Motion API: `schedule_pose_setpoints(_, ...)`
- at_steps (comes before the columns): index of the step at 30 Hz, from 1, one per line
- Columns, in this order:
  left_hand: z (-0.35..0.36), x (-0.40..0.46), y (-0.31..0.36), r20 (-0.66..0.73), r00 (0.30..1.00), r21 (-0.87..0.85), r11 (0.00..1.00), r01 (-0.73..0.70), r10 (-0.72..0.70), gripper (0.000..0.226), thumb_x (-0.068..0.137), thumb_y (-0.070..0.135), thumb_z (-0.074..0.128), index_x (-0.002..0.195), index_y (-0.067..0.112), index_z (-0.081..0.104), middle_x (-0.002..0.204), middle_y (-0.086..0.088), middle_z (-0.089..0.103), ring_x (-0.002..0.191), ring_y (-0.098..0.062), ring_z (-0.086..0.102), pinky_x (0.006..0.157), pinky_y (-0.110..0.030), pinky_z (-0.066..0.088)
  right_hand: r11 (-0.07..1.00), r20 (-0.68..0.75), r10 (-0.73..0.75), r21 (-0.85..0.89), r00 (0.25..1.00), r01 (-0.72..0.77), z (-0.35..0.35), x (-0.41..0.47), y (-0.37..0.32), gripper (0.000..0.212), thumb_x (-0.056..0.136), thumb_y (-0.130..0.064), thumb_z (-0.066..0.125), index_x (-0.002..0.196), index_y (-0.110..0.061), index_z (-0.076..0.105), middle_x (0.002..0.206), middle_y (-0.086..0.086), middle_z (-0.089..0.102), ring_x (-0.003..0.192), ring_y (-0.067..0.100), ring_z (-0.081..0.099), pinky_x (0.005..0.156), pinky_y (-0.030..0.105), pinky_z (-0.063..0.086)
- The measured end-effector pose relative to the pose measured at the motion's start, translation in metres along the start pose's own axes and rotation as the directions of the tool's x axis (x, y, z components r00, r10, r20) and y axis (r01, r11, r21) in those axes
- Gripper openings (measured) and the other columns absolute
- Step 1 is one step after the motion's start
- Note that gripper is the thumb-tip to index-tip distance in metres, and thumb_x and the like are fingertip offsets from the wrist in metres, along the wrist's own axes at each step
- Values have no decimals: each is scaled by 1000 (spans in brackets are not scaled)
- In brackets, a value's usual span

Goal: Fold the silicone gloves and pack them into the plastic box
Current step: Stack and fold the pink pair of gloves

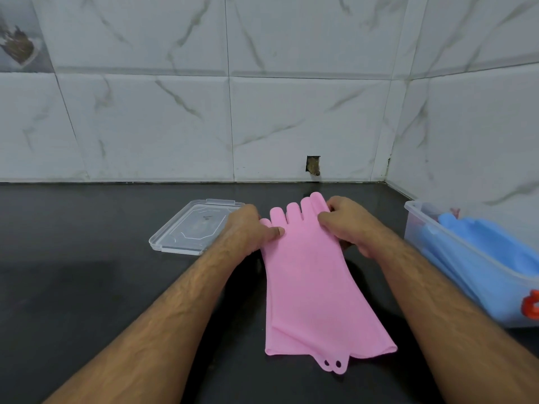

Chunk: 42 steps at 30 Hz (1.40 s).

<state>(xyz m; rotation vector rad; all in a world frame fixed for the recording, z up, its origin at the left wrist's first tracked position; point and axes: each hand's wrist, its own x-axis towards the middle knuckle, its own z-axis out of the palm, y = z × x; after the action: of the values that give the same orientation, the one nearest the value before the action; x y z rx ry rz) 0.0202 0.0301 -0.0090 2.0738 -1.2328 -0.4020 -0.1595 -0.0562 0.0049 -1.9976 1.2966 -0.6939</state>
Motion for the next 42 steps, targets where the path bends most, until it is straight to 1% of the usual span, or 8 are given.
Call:
schedule_pose_setpoints(5,1,4,-1,-153,980,-154,976,-153,130,8,92,22,71,94,18,64,92,2,66,77,-13,57,60,-25,42,1000,-4,23,-13,1000,-23,3,0,3,9,85,-10,47,91,-15,51,89,5,61,71,21,57,52,27,43)
schedule_pose_setpoints(10,3,3,2,-252,945,-201,944,-260,207,12,100,26,60,91,21,54,88,9,60,74,-3,52,58,-23,35,999,-4,38,-17,999,-38,2,4,8,19,85,-6,49,99,-19,51,96,5,59,77,21,58,51,29,45)
schedule_pose_setpoints(15,8,5,-4,-135,984,-70,989,-130,119,9,100,22,56,104,14,55,104,-3,64,92,-21,56,69,-31,40,998,10,62,-1,998,-62,3,6,11,11,90,-5,55,97,-12,59,87,6,63,67,18,61,39,20,44)
schedule_pose_setpoints(23,9,3,-3,-52,984,68,984,-164,168,39,103,19,53,141,13,45,127,-8,62,106,-23,56,85,-30,42,926,-12,63,-373,998,-63,3,4,10,34,102,-35,48,107,-5,62,105,10,67,96,27,63,75,31,46)
schedule_pose_setpoints(28,12,5,-3,-17,983,40,982,-184,185,34,105,39,50,125,12,60,124,-5,64,112,-23,58,89,-31,45,884,-16,55,-464,998,-56,3,2,6,22,104,-22,44,106,-7,60,106,9,65,86,22,56,61,27,38)
schedule_pose_setpoints(31,12,6,-3,-17,984,55,983,-176,177,35,102,42,55,121,13,63,118,-2,65,108,-20,59,86,-29,44,871,56,60,-491,997,-25,0,-1,3,28,101,-14,42,125,-8,56,118,8,63,96,22,58,73,29,43)
schedule_pose_setpoints(36,10,11,-5,-24,990,92,986,-138,141,42,101,45,55,96,5,68,94,-9,71,92,-27,65,77,-37,51,900,175,88,-435,981,-3,-4,-2,7,26,102,-25,38,118,-15,56,90,8,67,71,21,62,58,29,50)
schedule_pose_setpoints(42,11,12,-7,2,996,80,992,-94,94,48,100,50,54,100,3,68,96,-12,71,94,-29,66,69,-32,45,892,110,-54,-441,992,98,2,8,11,32,105,-37,44,124,-21,63,120,0,65,104,20,59,85,28,45)
